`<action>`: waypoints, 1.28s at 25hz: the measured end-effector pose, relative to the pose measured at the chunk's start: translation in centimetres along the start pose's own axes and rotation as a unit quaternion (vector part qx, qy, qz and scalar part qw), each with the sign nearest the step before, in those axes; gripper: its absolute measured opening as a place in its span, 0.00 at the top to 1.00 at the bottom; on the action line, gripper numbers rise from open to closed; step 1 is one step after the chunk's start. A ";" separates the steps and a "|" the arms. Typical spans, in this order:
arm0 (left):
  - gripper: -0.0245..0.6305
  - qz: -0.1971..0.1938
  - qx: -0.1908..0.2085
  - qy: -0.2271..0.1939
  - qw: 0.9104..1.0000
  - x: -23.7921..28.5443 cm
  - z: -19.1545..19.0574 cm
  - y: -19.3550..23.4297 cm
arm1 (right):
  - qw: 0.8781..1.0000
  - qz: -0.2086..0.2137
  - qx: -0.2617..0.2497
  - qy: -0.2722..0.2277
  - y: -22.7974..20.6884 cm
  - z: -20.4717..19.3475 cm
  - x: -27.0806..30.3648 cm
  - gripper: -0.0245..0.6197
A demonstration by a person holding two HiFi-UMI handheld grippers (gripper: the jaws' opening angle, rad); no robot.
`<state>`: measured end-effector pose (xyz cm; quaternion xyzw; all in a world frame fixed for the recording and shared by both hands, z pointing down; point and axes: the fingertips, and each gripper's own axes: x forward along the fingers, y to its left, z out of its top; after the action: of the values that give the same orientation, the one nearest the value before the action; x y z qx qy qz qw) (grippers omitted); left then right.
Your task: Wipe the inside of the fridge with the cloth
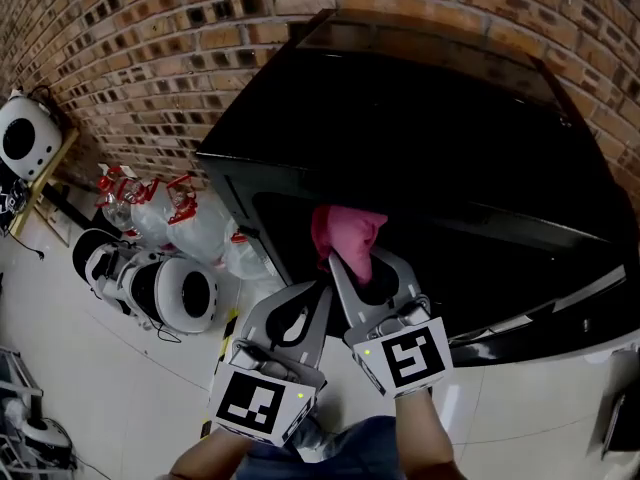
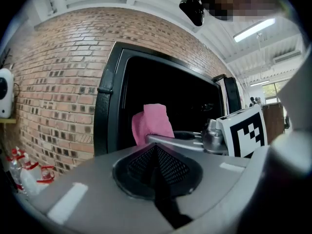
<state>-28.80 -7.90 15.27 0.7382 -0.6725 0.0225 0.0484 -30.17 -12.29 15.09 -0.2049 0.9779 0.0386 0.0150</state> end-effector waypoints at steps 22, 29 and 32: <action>0.94 -0.015 0.068 -0.138 0.988 7.9 -6.7 -0.4 | 0.987 -0.064 -0.093 -0.117 -12.3 -3.8 8.0 0.87; 0.94 -0.009 0.070 -0.130 0.989 9.2 -7.5 0.4 | 0.985 -0.087 -0.108 -0.107 -14.4 -4.1 10.6 0.87; 0.94 -0.012 0.071 -0.130 0.989 9.3 -7.6 0.7 | 0.984 -0.103 -0.110 -0.097 -15.1 -4.3 10.8 0.87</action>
<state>-28.33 -16.43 23.73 0.7444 -0.6609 -0.0261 -0.0914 -34.09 -30.75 17.88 -0.3000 0.9353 0.1637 0.0915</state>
